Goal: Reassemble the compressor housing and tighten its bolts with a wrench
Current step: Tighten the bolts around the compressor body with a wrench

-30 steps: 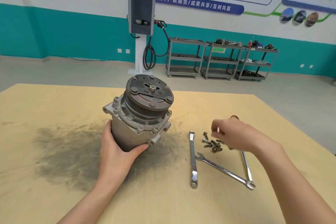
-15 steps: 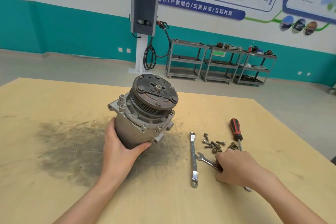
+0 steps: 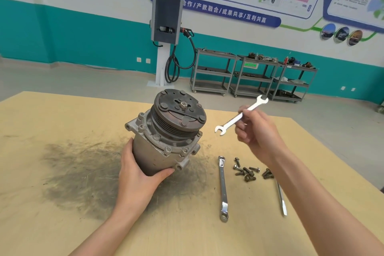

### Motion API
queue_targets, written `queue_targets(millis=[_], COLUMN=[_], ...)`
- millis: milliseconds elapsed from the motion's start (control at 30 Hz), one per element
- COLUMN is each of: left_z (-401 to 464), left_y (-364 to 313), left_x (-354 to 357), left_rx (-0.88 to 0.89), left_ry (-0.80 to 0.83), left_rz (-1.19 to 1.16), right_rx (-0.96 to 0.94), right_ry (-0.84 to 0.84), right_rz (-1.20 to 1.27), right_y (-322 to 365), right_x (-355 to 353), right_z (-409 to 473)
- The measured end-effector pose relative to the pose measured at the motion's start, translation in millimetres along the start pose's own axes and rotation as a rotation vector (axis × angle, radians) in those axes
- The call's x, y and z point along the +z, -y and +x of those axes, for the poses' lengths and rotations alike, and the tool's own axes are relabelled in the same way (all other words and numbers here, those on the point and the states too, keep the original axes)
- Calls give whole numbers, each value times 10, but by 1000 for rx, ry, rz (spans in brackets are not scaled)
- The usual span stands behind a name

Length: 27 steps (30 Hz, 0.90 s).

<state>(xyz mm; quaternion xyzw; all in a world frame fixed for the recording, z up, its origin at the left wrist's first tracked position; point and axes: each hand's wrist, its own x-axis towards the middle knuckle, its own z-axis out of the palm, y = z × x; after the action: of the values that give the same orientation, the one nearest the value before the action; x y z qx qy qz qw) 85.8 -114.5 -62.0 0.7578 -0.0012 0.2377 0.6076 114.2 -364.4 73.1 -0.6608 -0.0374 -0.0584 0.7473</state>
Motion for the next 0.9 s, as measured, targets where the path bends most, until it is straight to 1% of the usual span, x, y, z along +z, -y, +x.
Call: queue_targets(millis=[100, 267, 600, 733, 900], left_z=[-3, 12, 16, 9, 11], left_y=[13, 44, 45, 41, 44], left_x=[6, 18, 17, 20, 23], left_rx=[16, 22, 21, 28, 30], left_ry=[-7, -18, -22, -25, -26], left_rz=[-15, -25, -31, -47, -37], right_rx=[71, 126, 211, 244, 264], right_ry=[12, 66, 183, 266, 322], right_rz=[109, 167, 111, 113, 207], right_y=[-113, -224, -325, -352, -433], right_x=[126, 190, 302, 332, 342], right_z=[145, 264, 464, 556, 603])
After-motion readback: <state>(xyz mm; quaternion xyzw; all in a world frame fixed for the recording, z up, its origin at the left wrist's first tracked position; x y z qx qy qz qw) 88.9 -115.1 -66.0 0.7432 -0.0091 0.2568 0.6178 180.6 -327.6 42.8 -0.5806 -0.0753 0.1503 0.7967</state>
